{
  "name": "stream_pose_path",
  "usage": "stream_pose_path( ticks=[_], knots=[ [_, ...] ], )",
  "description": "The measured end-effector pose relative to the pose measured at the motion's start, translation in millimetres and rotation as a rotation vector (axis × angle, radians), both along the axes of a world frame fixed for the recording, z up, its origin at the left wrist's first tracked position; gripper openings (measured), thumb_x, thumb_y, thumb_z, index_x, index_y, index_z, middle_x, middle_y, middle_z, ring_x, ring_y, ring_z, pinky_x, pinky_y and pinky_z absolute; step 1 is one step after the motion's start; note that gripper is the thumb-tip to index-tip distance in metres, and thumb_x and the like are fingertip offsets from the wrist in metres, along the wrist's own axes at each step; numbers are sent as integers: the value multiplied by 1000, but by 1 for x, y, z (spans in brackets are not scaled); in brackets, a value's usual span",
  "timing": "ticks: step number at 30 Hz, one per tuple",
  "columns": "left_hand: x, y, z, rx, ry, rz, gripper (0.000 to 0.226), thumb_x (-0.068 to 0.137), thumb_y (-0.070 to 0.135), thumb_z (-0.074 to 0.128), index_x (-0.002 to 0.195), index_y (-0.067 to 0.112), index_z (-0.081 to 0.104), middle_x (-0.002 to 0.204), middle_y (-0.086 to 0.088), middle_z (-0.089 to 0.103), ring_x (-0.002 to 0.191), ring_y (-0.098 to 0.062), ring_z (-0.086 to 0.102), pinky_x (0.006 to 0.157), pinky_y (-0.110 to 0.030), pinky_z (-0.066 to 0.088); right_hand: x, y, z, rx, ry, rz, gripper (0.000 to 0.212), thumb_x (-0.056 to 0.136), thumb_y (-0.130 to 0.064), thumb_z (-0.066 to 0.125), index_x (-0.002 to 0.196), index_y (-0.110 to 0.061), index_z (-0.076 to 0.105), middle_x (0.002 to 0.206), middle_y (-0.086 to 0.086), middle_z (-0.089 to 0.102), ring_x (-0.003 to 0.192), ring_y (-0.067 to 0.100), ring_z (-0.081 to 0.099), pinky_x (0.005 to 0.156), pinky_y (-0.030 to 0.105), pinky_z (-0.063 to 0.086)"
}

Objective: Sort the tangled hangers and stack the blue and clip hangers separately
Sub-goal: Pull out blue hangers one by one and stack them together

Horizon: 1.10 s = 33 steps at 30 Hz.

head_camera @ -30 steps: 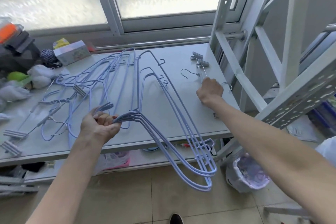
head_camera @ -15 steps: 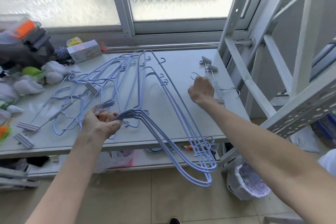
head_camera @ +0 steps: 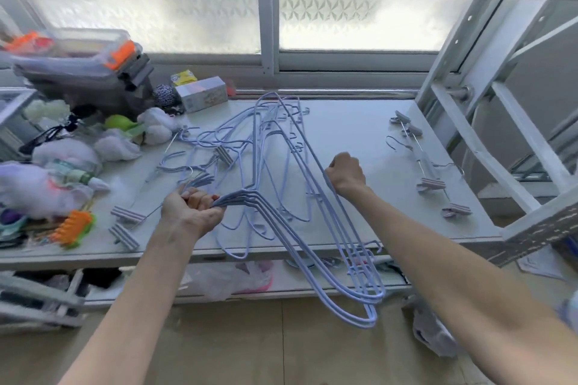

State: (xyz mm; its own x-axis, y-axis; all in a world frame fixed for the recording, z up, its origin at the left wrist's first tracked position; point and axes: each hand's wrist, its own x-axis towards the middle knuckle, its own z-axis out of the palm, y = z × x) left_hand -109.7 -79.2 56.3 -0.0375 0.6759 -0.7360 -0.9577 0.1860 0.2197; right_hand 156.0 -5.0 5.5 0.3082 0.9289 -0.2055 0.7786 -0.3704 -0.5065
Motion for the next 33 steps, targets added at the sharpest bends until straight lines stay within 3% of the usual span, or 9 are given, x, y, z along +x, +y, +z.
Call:
stream_pose_path(
  ticks=[3, 5, 7, 11, 15, 18, 22, 30, 33],
  knots=[
    [-38, 4, -2, -7, 19, -49, 70, 99, 23, 36, 31, 17, 23, 30, 4, 11, 25, -15, 9, 58, -19, 30, -33, -4, -3, -6, -10, -58, 7, 85, -8, 46, 80, -5, 50, 84, 13, 54, 76, 32, 55, 62, 30, 42],
    [-62, 6, -3, -10, 23, -70, 70, 99, 23, 35, 31, 17, 23, 30, 4, 11, 25, -15, 9, 58, -19, 28, -51, -7, -6, -1, -52, -87, 13, 90, -14, 44, 92, -5, 53, 98, 17, 60, 92, 36, 61, 76, 35, 49],
    [-83, 9, -4, -17, 21, -84, 69, 99, 24, 34, 31, 17, 24, 30, 4, 11, 24, -15, 9, 59, -19, 28, -66, -11, -9, -8, -126, -119, 24, 93, -19, 44, 105, -3, 57, 115, 20, 63, 109, 38, 59, 92, 40, 47],
    [-114, 10, -3, -27, 0, -141, 68, 98, 22, 38, 32, 18, 23, 29, 4, 11, 24, -15, 9, 55, -21, 29, -84, -23, -16, -94, -217, -147, 30, 94, -20, 47, 117, -3, 54, 124, 19, 59, 117, 37, 53, 98, 40, 40],
    [-136, 9, -5, -10, -26, -141, 65, 97, 20, 38, 33, 19, 23, 29, 5, 11, 24, -15, 8, 51, -22, 33, -92, -28, -16, -129, -225, -173, 29, 92, -18, 51, 117, -3, 52, 125, 21, 58, 117, 38, 54, 95, 39, 42],
    [-149, 12, -10, 5, -26, -143, 67, 97, 21, 38, 31, 19, 24, 29, 5, 12, 24, -14, 8, 54, -19, 26, -94, -31, -18, -152, -192, -191, 28, 92, -16, 53, 115, 0, 52, 122, 22, 58, 111, 39, 57, 86, 38, 46],
    [-158, 14, -13, -2, -30, -129, 68, 97, 22, 37, 31, 19, 24, 29, 5, 11, 24, -14, 8, 56, -20, 28, -94, -33, -21, -142, -140, -192, 9, 90, -8, 54, 95, -1, 52, 110, 23, 62, 92, 35, 59, 70, 33, 43],
    [-153, 8, -14, 0, -2, -86, 67, 97, 20, 38, 31, 20, 24, 29, 5, 12, 24, -14, 8, 55, -19, 27, -91, -30, -28, -103, -59, -193, 17, 90, -16, 55, 89, 0, 48, 118, 28, 56, 90, 34, 55, 68, 32, 40],
    [-150, 7, -16, 11, -12, -74, 67, 97, 23, 38, 32, 19, 25, 29, 5, 13, 24, -13, 9, 52, -20, 28, -88, -29, -28, -65, -53, -279, 28, 90, -25, 55, 96, 2, 55, 123, 27, 51, 105, 37, 53, 75, 36, 42]
  ],
)
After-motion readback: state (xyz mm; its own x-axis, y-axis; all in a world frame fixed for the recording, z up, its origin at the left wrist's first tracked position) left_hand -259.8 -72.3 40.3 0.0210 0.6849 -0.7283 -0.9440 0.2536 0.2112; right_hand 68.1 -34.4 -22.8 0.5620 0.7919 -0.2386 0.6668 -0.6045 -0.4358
